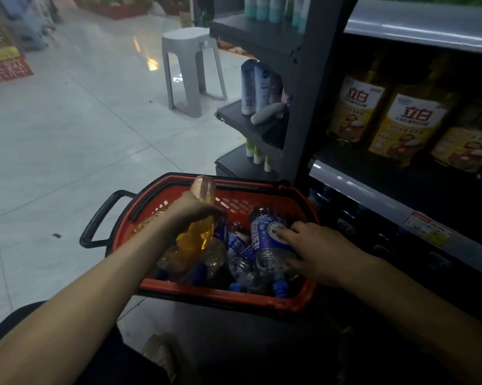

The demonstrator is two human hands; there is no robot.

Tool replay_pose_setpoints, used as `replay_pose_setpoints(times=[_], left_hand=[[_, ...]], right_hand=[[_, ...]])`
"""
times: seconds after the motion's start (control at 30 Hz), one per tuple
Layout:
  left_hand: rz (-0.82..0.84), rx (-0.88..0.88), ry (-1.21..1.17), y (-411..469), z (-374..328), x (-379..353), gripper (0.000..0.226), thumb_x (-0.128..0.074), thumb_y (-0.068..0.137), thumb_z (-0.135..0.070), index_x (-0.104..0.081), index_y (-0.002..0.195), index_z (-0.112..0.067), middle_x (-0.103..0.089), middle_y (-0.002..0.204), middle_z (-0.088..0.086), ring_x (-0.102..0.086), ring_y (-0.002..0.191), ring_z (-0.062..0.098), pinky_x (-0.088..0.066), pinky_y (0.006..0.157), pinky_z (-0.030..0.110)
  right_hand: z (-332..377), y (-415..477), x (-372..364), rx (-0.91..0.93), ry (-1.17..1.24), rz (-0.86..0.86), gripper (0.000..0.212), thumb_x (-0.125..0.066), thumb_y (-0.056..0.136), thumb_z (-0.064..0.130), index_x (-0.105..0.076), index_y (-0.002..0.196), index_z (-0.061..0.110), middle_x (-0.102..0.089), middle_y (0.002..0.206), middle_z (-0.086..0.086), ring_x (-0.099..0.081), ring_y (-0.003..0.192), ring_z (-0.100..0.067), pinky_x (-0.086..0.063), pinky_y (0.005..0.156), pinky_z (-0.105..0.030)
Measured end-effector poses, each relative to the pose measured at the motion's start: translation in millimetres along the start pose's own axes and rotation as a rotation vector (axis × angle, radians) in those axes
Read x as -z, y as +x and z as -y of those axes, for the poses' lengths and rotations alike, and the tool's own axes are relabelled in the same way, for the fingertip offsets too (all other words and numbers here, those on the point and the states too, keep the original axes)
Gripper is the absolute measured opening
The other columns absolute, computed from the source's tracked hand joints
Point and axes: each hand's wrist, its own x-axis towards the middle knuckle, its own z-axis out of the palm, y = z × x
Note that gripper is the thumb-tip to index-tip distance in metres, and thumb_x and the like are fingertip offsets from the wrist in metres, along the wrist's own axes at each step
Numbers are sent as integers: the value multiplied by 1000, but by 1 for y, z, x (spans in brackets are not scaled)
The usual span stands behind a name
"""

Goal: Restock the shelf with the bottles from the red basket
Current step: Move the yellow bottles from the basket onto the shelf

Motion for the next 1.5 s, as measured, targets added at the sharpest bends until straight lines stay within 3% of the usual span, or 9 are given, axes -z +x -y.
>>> replay_pose_setpoints(times=[0.1,0.3,0.5,0.8,0.9,1.0,1.17,1.3,1.5], left_hand=[[284,213,-483,-32,-13,14,77,-82,83,-40,-39,140,-9,-60,123,22,-65,105,42,-56,84,53],[503,427,-974,-77,-32,6,79,-80,80,-55,-54,127,2,-68,106,35,-70,86,53,-62,58,59],[735,374,-1006,-106,-50,-9,84,-78,65,-46,-56,130,2,-66,114,37,-69,95,53,-59,71,60],[879,192,-790,-125,-69,-25,72,-101,47,-35,-76,108,-6,-67,113,21,-71,84,32,-61,49,30],[804,68,-526,-130,-77,-33,74,-67,79,-67,-74,102,3,-73,98,24,-76,76,33,-62,56,30],[595,-90,-320,-125,-78,-44,86,-45,88,-81,-72,96,0,-76,100,25,-76,93,39,-60,83,41],[223,-369,-208,-122,-94,-68,64,-40,99,-67,-68,83,-12,-74,85,11,-70,90,30,-54,90,41],[179,-598,-294,-133,-103,-85,31,-56,101,-47,-60,114,-19,-70,109,8,-71,95,21,-60,80,38],[261,-924,-315,-144,-121,-122,59,-71,83,-43,-59,138,-26,-70,120,-7,-69,104,-2,-56,75,12]], right_hand=[[-1,0,1,9,-5,-9,56,-58,96,45,-37,146,29,-51,135,-3,-54,119,-26,-49,89,-38],[-1,10,7,-2,59,-43,74,-67,90,44,-29,152,28,-49,138,-2,-53,122,-25,-53,92,-41],[-26,11,19,-15,446,-215,90,-82,75,42,-31,148,48,-51,137,6,-55,124,-20,-53,97,-46],[-40,-10,-1,-36,789,-380,87,-87,61,61,-46,137,46,-69,123,11,-66,115,-12,-54,99,-45],[-51,-21,-3,-81,971,-435,82,-90,59,61,-59,130,36,-72,117,9,-69,108,-10,-59,91,-42],[-56,-34,4,-100,1096,-486,47,-94,70,20,-67,109,22,-74,100,7,-71,96,-9,-58,82,-21],[-63,-51,5,-97,1322,-568,50,-90,67,1,-69,109,17,-78,99,10,-74,95,-5,-58,73,-18],[-77,-63,7,-181,1382,-651,51,-91,68,2,-70,111,19,-78,106,6,-75,99,-11,-62,82,-32],[-99,-81,9,-320,1342,-794,69,-95,54,48,-71,114,24,-77,109,8,-73,104,-10,-61,89,-44]])
